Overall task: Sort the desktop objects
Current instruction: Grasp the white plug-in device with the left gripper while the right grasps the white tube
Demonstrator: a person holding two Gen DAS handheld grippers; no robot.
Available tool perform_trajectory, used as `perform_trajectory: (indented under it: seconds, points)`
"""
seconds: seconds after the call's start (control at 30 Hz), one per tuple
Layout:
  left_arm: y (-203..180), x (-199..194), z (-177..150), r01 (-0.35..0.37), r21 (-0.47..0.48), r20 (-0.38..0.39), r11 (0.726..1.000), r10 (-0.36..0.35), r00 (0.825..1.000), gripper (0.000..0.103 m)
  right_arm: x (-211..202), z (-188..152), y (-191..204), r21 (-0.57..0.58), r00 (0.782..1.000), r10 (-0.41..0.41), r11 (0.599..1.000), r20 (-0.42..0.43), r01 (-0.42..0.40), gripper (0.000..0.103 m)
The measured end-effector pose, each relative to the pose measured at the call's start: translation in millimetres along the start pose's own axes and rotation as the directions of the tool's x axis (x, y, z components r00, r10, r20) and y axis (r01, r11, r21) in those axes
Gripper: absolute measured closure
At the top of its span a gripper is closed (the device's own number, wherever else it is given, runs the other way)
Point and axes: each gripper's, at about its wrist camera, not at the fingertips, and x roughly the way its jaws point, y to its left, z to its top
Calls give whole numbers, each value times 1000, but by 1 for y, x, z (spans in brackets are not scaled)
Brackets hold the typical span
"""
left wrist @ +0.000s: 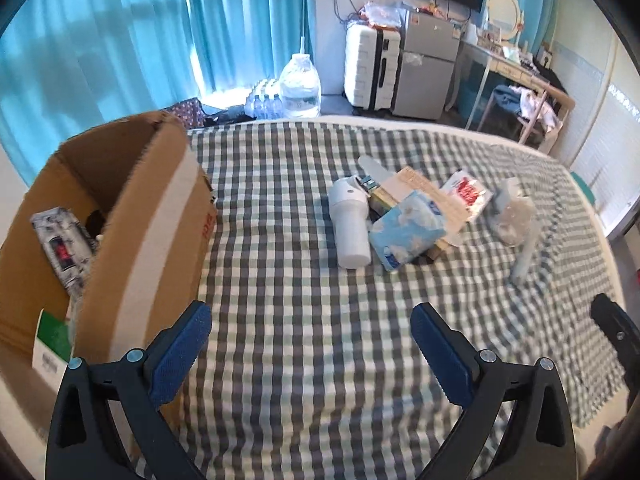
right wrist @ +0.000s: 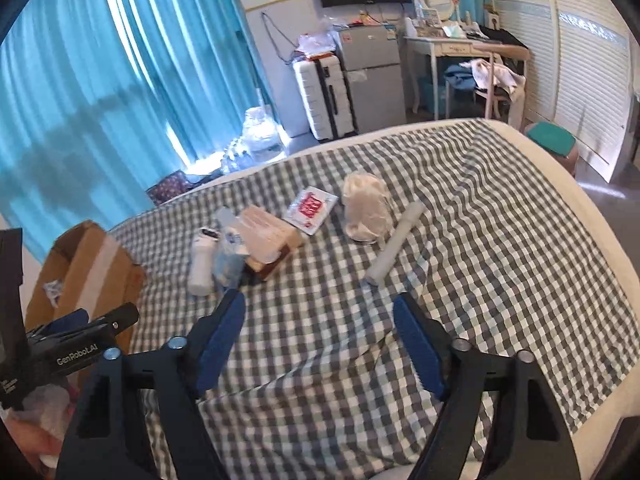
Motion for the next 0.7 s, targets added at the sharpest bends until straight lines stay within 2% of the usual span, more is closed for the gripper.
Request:
perform_trajectory:
  seconds: [0.1, 0.27, 0.43, 0.7]
  points:
    - [1, 26, 5, -20, -7, -21, 1000, 20, 1000, 1, 22, 1, -9, 28, 999, -18, 999, -28, 19, 37]
    - [8, 68, 16, -21, -58, -40, 998, 19, 999, 1, 55, 5, -28, 105, 998, -50, 993, -36, 53, 42]
    - [6, 99, 29, -6, -84, -42, 996, 3, 999, 1, 91, 16, -34, 97, 994, -88, 991, -71, 95, 50]
    - [-7, 135, 42, 14, -50, -40, 999, -16, 999, 1, 142, 23, -44, 76, 983, -134, 987, -127, 144, 59]
